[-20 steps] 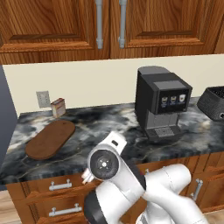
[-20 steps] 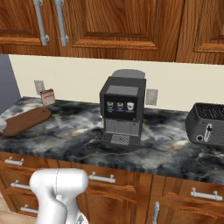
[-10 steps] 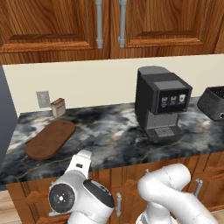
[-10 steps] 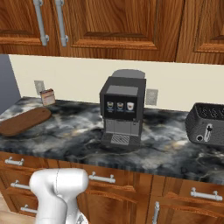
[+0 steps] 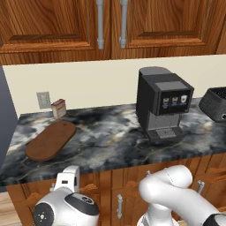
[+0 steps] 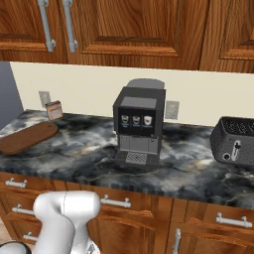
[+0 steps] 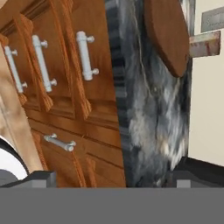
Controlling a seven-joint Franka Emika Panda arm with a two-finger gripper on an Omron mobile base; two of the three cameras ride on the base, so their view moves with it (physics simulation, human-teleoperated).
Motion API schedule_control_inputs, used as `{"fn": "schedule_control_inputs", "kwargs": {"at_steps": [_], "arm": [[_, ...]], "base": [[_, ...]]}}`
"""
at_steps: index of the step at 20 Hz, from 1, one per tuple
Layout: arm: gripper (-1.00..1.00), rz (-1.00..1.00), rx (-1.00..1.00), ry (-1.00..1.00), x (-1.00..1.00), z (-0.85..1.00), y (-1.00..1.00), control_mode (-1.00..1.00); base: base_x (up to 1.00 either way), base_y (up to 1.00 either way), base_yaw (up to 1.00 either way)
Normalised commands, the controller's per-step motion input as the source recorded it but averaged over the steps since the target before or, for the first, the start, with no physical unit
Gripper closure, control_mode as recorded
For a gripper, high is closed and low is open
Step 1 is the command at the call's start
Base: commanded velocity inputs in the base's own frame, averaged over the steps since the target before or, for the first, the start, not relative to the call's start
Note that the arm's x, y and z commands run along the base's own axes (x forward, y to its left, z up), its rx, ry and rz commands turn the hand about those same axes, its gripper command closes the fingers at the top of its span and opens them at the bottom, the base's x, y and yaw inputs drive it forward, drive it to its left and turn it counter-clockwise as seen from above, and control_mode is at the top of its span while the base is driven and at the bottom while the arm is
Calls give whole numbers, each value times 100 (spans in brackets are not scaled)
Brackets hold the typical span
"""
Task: Open the drawer on the left and place the cutting tools on the cutting board.
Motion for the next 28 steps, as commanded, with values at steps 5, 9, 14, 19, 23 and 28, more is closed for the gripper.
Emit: {"fn": "schedule_control_inputs", "kwargs": {"at_steps": [5,9,14,19,23,28], "arm": [[-100,5,-19,0,13,-79,18,-100],[-100,1,-13,-6,42,-49,11,-100],[-100,0,-11,-6,49,-36,4,-100],[-100,0,-11,-5,49,-38,22,-100],[-100,0,-7,-9,34,-46,42,-100],[-100,0,-4,-10,28,-42,42,-100]], "base": [[0,0,0],[0,0,0],[0,0,0],[0,0,0],[0,0,0],[0,0,0]]}}
